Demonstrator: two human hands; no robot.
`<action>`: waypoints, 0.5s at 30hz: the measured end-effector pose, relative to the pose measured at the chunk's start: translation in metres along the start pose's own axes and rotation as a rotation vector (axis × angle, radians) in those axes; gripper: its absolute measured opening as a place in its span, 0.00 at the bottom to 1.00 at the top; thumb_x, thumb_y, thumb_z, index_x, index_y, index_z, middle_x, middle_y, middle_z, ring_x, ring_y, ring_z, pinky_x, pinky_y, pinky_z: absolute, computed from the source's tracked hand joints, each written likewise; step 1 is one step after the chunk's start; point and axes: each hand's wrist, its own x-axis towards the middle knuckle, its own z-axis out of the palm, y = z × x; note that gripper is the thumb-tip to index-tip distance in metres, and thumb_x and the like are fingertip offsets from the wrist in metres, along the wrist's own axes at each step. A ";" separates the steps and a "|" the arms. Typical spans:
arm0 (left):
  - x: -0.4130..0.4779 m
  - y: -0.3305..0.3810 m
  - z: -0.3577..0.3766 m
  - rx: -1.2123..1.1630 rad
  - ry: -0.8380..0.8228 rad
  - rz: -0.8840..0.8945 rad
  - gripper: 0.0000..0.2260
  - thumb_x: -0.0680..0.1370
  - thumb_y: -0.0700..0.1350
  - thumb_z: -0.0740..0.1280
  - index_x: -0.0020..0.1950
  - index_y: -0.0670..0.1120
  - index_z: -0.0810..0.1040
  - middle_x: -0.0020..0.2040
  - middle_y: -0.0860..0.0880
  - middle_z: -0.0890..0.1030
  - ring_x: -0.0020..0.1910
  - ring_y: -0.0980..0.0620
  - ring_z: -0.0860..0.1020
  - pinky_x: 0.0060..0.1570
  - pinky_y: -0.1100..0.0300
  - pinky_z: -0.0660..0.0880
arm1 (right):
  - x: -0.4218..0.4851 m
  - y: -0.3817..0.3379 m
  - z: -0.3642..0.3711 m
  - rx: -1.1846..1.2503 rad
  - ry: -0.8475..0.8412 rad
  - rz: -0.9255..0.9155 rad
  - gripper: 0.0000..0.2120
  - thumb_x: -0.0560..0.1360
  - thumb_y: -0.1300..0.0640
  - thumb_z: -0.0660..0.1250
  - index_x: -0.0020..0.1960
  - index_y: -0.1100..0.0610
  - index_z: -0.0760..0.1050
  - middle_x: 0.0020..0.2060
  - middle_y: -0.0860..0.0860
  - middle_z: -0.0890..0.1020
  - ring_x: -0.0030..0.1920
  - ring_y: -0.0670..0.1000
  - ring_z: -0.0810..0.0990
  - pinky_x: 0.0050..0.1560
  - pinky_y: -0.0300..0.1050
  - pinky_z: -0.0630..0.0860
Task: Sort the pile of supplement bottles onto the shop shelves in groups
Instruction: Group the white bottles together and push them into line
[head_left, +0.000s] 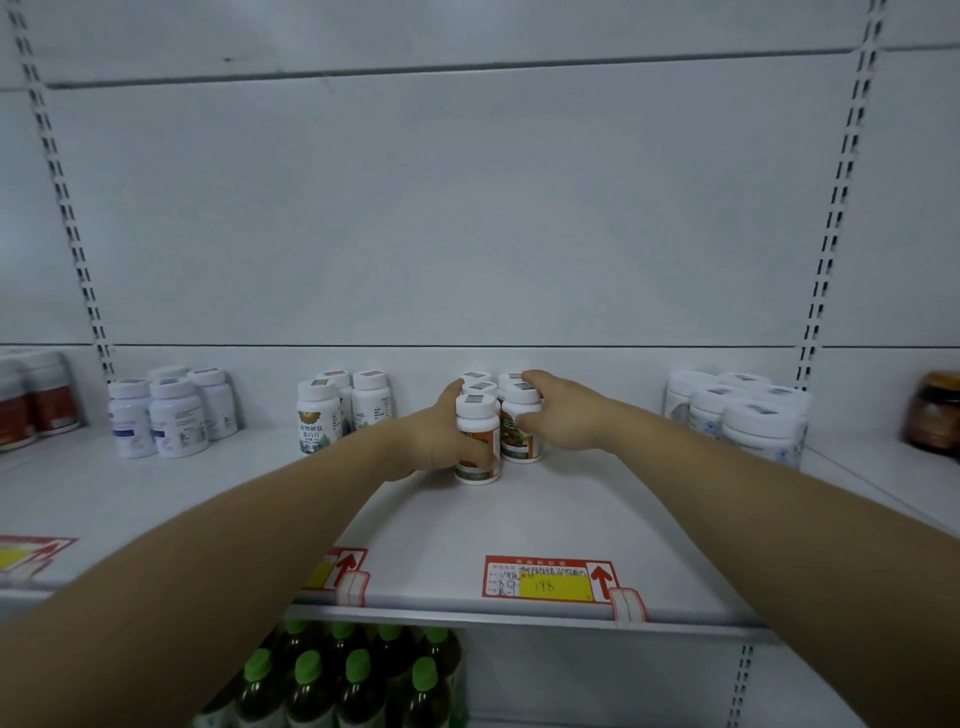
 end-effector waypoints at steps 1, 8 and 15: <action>0.000 -0.001 -0.001 -0.003 0.001 0.001 0.41 0.70 0.32 0.71 0.73 0.54 0.53 0.62 0.49 0.73 0.58 0.51 0.74 0.52 0.59 0.71 | 0.001 0.000 0.001 0.007 0.005 -0.006 0.28 0.79 0.53 0.63 0.76 0.54 0.57 0.70 0.53 0.69 0.64 0.53 0.71 0.55 0.39 0.66; 0.001 0.000 -0.004 0.015 -0.036 0.016 0.44 0.64 0.37 0.71 0.73 0.56 0.53 0.63 0.48 0.73 0.62 0.49 0.73 0.56 0.60 0.73 | 0.006 0.003 0.005 0.042 0.011 -0.041 0.26 0.78 0.54 0.64 0.73 0.53 0.61 0.66 0.52 0.72 0.61 0.53 0.73 0.57 0.41 0.69; 0.005 0.009 0.009 0.036 -0.053 0.017 0.40 0.70 0.33 0.70 0.74 0.53 0.53 0.64 0.47 0.72 0.60 0.51 0.73 0.51 0.62 0.72 | 0.001 0.016 -0.006 0.037 0.027 -0.036 0.27 0.77 0.54 0.66 0.73 0.54 0.62 0.67 0.52 0.72 0.59 0.51 0.72 0.54 0.39 0.66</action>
